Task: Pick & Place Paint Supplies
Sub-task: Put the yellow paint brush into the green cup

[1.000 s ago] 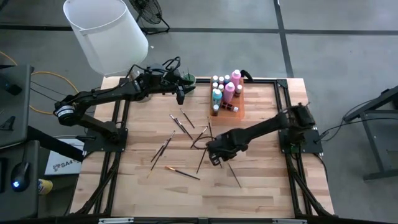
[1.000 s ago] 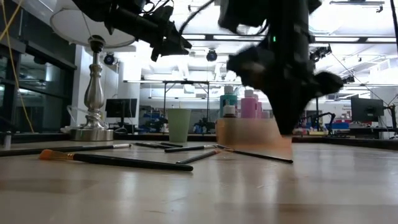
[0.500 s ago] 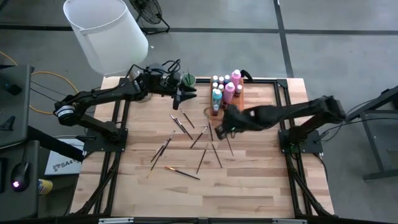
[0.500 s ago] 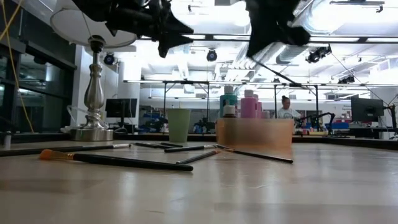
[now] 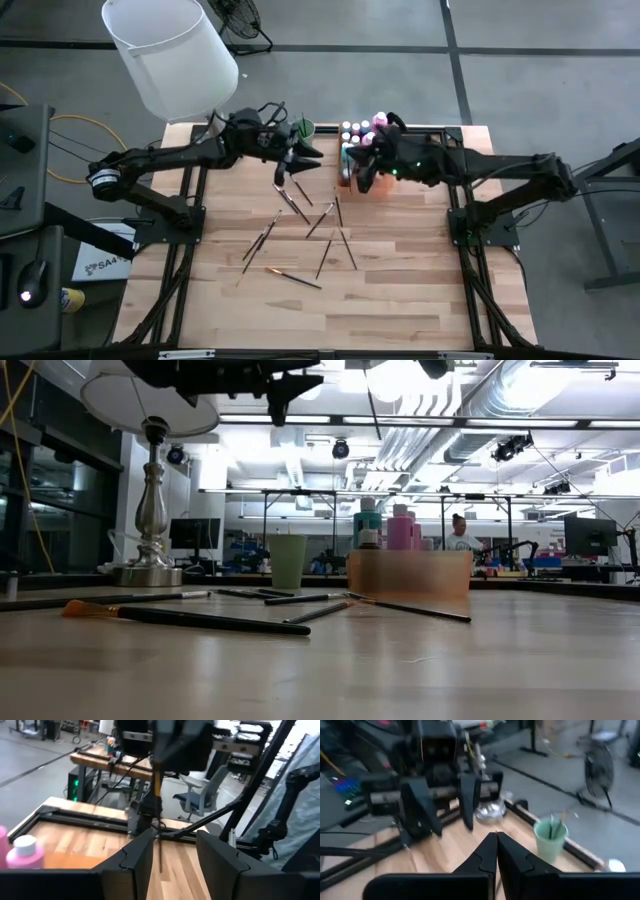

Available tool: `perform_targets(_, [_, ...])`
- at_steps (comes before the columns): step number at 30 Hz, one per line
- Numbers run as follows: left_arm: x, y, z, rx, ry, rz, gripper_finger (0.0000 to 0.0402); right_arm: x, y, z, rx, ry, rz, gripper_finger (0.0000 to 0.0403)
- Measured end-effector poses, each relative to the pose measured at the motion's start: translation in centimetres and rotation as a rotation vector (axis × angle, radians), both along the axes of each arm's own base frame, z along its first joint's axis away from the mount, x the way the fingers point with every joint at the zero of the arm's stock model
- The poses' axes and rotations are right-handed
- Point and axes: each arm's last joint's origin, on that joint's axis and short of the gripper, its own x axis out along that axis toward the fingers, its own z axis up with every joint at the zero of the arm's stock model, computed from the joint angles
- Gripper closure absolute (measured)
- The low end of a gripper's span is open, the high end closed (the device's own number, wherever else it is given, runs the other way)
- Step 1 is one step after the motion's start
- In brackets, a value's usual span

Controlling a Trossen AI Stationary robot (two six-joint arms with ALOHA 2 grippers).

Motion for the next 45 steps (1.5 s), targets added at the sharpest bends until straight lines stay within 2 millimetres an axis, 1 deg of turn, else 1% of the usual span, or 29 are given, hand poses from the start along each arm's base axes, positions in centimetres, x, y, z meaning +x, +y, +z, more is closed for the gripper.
perform_targets(3, [0.2, -0.6, 0.1, 0.002, -0.010, 0.008, 0.0249, 0.1, -0.5, 0.6, -0.022, -0.049, 0.072, 0.0399])
perform_targets(5, [0.4, -0.9, 0.1, -0.010, -0.011, 0.024, 0.0235, 0.3, -0.7, 1.0, -0.039, -0.080, 0.124, 0.0399])
perform_targets(9, [0.7, -1.4, 0.1, -0.039, -0.010, 0.103, 0.0182, 0.5, -0.7, 1.4, -0.079, -0.114, 0.181, 0.0399])
perform_targets(11, [0.8, -1.7, 0.2, -0.048, -0.020, 0.108, 0.0158, 0.5, -0.9, 1.3, -0.095, -0.107, 0.191, 0.0399])
perform_targets(13, [0.9, -2.0, 0.5, -0.045, -0.044, 0.099, 0.0142, 0.8, -1.0, 1.3, -0.100, -0.114, 0.200, 0.0399])
perform_targets(17, [1.1, -2.8, 0.7, -0.042, -0.067, 0.093, 0.0136, 2.1, -1.2, 0.9, -0.116, -0.145, 0.242, 0.0399])
perform_targets(21, [1.3, -3.4, 0.7, -0.045, -0.068, 0.115, 0.0142, 3.4, -1.3, 0.0, -0.116, -0.147, 0.270, 0.0399])
perform_targets(24, [1.4, -3.4, 0.7, -0.047, -0.070, 0.142, 0.0149, 3.9, -1.2, -0.4, -0.111, -0.143, 0.285, 0.0399])
perform_targets(28, [1.3, -3.3, 0.7, -0.051, -0.069, 0.167, 0.0166, 4.2, -1.2, -0.6, -0.110, -0.136, 0.284, 0.0399])
perform_targets(32, [1.3, -3.2, 0.7, -0.056, -0.070, 0.191, 0.0199, 4.2, -1.2, -0.6, -0.112, -0.137, 0.276, 0.0399])
perform_targets(36, [1.3, -3.2, 0.7, -0.056, -0.070, 0.191, 0.0254, 4.1, -1.3, -0.6, -0.116, -0.134, 0.256, 0.0399])
perform_targets(43, [1.4, -3.3, 0.7, -0.048, -0.070, 0.180, 0.0380, 4.1, -1.4, -0.6, -0.120, -0.133, 0.229, 0.0399])
perform_targets(45, [1.4, -3.3, 0.7, -0.045, -0.068, 0.180, 0.0391, 4.1, -1.4, -0.6, -0.120, -0.132, 0.228, 0.0399])
